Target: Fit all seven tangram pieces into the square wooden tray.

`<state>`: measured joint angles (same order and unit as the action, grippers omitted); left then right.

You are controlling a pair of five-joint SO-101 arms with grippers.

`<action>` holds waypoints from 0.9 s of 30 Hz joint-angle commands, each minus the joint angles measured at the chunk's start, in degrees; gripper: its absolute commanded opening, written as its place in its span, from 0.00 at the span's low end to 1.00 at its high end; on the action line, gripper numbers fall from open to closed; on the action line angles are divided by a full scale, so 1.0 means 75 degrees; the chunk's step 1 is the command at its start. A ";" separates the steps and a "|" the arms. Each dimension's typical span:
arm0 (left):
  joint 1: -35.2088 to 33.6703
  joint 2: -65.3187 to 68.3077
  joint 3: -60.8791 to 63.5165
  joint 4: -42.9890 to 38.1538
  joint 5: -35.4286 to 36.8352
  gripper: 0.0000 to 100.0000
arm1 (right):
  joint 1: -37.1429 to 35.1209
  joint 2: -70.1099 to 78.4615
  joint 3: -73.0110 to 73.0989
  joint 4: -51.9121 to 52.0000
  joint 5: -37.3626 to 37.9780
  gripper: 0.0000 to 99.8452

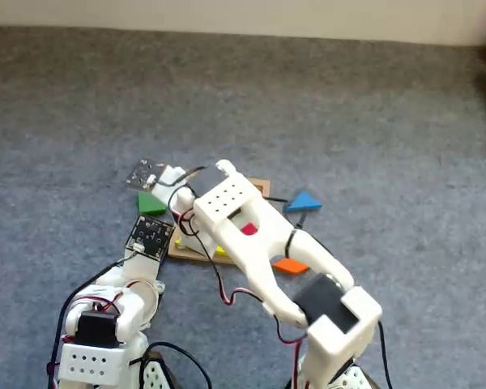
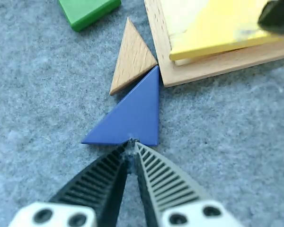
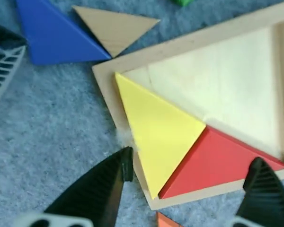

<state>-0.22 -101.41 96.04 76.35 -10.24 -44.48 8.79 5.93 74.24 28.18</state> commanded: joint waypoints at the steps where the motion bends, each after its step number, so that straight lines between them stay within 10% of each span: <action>1: -0.0006 -0.0287 0.0147 0.0047 -0.0023 0.01 | 0.0158 -0.0662 0.0182 -0.0029 -0.0059 0.29; 8: -0.0006 -0.0287 0.0147 0.0047 -0.0023 0.01 | 0.0147 -0.0674 0.1483 -0.1647 -0.0047 0.08; 27: -0.0006 -0.0287 0.0147 0.0047 -0.0023 0.01 | 0.0756 -0.0791 0.2385 -0.1987 0.0000 0.07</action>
<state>-0.22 -101.41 96.04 76.35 -10.24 -40.09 5.36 23.96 57.98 28.18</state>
